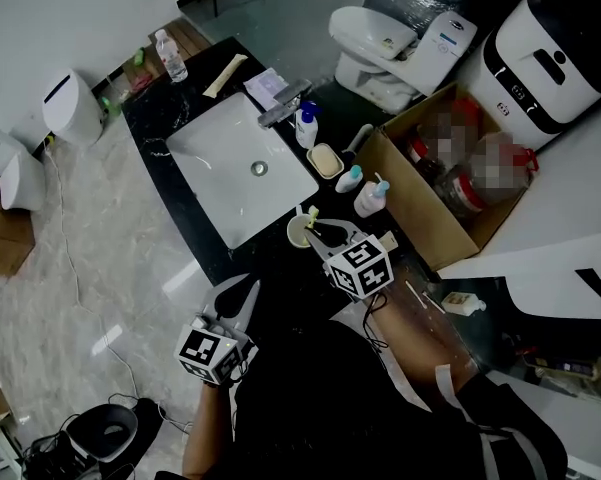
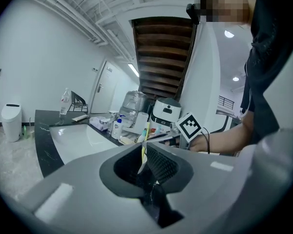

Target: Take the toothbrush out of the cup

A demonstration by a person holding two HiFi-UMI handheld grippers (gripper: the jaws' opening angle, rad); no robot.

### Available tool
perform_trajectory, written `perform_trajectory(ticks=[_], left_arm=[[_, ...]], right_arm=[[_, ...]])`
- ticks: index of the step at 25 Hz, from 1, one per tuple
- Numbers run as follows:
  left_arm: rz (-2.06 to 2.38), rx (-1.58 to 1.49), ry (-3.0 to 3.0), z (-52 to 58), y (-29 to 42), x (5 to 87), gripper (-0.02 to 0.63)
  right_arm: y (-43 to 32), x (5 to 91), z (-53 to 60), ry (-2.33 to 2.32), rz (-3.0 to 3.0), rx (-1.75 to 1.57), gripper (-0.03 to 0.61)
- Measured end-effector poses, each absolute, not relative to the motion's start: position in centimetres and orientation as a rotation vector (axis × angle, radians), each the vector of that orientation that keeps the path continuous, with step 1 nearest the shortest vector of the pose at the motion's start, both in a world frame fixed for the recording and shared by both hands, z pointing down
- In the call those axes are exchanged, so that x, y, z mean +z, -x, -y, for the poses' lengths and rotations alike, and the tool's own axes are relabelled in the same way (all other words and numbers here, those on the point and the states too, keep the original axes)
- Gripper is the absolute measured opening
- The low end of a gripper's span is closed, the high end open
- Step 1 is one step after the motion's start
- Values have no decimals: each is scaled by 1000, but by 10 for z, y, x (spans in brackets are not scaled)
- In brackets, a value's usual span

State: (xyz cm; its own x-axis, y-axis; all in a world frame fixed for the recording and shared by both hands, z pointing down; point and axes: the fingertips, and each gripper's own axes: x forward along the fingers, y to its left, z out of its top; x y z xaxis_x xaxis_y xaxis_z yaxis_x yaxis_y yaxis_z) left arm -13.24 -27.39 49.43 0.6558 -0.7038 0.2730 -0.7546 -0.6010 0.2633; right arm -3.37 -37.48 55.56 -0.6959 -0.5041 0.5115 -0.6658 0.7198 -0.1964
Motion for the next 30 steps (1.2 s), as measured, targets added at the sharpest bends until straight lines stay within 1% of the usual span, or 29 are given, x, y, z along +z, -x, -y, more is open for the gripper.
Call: perform_trajectory(ticks=[7,13,30], left_arm=[[1145,176,-2541,261,129,488,40],[1130,160,-2555,254,128,486,40],[1050,77,-2600,252,112,471,38]], right_arm=[[23,539,362,-956,2506,477,57],[14,524,358,-1020,2541,543,57],[6,477,318,-1041,2595,455,57]])
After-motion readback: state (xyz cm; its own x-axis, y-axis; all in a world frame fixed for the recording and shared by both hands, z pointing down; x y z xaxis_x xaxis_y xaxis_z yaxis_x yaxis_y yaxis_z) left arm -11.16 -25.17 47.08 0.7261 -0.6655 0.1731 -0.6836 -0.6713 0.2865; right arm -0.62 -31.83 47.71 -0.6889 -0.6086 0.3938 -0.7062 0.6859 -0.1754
